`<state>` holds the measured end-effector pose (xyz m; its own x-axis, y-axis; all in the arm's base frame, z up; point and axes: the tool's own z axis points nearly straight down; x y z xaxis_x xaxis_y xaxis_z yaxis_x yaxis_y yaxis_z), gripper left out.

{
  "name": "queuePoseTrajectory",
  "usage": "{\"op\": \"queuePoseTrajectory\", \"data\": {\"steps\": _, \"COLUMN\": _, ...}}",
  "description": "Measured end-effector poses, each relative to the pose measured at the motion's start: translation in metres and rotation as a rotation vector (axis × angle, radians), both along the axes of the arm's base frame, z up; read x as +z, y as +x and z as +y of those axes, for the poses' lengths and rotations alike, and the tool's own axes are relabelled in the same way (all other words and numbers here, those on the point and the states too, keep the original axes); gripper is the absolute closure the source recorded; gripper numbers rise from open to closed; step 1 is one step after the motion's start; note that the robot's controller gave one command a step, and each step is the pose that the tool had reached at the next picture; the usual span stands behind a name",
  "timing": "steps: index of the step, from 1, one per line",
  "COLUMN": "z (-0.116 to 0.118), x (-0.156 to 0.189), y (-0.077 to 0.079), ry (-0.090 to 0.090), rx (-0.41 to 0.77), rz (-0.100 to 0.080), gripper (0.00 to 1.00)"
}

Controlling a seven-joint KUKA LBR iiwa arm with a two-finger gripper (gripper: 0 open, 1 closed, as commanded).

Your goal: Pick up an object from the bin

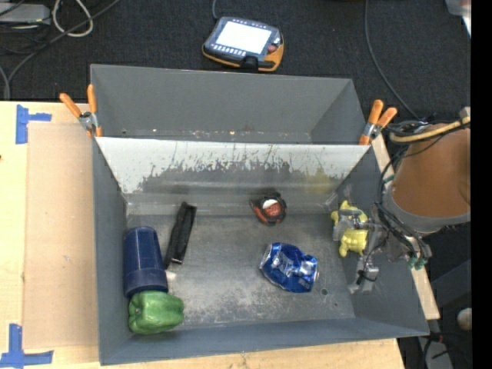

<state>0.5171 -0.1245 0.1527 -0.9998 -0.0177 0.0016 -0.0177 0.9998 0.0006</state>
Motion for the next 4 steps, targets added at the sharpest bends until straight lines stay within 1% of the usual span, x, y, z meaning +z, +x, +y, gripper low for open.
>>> {"op": "queuePoseTrajectory", "data": {"steps": 1, "z": 0.001, "x": -0.006, "y": -0.002, "ry": 0.000, "rx": 0.013, "rz": 0.001, "gripper": 0.00}}
{"op": "queuePoseTrajectory", "data": {"steps": 2, "z": 0.015, "x": -0.011, "y": 0.007, "ry": 0.001, "rx": 0.040, "rz": 0.000, "gripper": 0.00}}
{"op": "queuePoseTrajectory", "data": {"steps": 3, "z": -0.033, "x": -0.049, "y": -0.020, "ry": 0.001, "rx": 0.029, "rz": 0.006, "gripper": 0.00}}
{"op": "queuePoseTrajectory", "data": {"steps": 4, "z": -0.007, "x": -0.048, "y": -0.020, "ry": -0.002, "rx": -0.003, "rz": 0.002, "gripper": 0.00}}
